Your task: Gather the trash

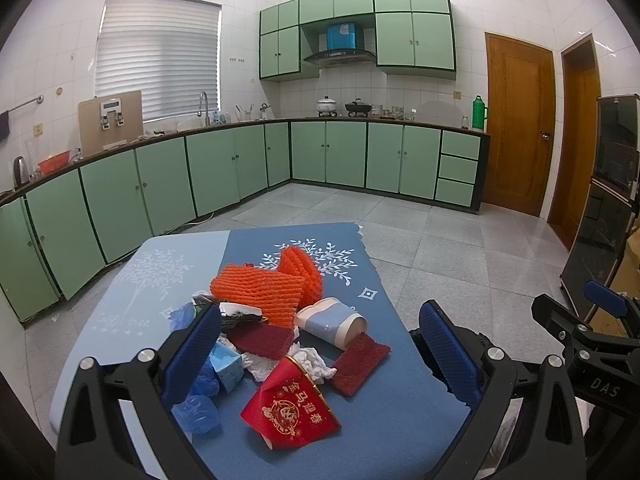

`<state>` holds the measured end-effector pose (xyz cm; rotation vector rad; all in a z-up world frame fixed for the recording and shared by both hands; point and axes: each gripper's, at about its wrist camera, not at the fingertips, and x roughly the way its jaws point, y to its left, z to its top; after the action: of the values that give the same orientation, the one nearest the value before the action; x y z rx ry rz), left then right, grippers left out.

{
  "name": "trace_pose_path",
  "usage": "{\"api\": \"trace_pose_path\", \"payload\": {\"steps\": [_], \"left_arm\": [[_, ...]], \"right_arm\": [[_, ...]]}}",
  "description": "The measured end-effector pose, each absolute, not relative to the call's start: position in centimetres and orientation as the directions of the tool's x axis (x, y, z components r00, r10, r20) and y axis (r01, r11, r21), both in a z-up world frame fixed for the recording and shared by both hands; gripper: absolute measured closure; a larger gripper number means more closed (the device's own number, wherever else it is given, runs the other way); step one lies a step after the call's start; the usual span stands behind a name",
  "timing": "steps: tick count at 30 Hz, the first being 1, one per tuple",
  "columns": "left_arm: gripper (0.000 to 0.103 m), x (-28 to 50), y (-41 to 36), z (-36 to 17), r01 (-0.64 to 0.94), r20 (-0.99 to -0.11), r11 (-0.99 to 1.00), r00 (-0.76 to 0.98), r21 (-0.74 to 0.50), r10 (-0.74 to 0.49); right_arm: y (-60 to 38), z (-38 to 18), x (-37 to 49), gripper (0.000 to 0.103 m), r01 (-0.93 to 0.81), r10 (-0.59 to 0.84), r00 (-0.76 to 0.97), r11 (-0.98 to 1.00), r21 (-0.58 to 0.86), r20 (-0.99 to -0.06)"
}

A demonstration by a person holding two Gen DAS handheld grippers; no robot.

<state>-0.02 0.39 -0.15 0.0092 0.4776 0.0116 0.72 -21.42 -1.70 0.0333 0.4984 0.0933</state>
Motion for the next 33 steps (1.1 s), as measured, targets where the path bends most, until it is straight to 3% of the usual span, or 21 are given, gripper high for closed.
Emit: {"api": "trace_pose_path", "payload": {"steps": [33], "left_arm": [[0.006,0.09,0.37,-0.12,-0.011,-0.460,1.000,0.888,0.016,0.017]], "right_arm": [[-21.63,-1.65,0.98,0.005,-0.077,0.097,0.875,0.995,0.061,-0.475]]}}
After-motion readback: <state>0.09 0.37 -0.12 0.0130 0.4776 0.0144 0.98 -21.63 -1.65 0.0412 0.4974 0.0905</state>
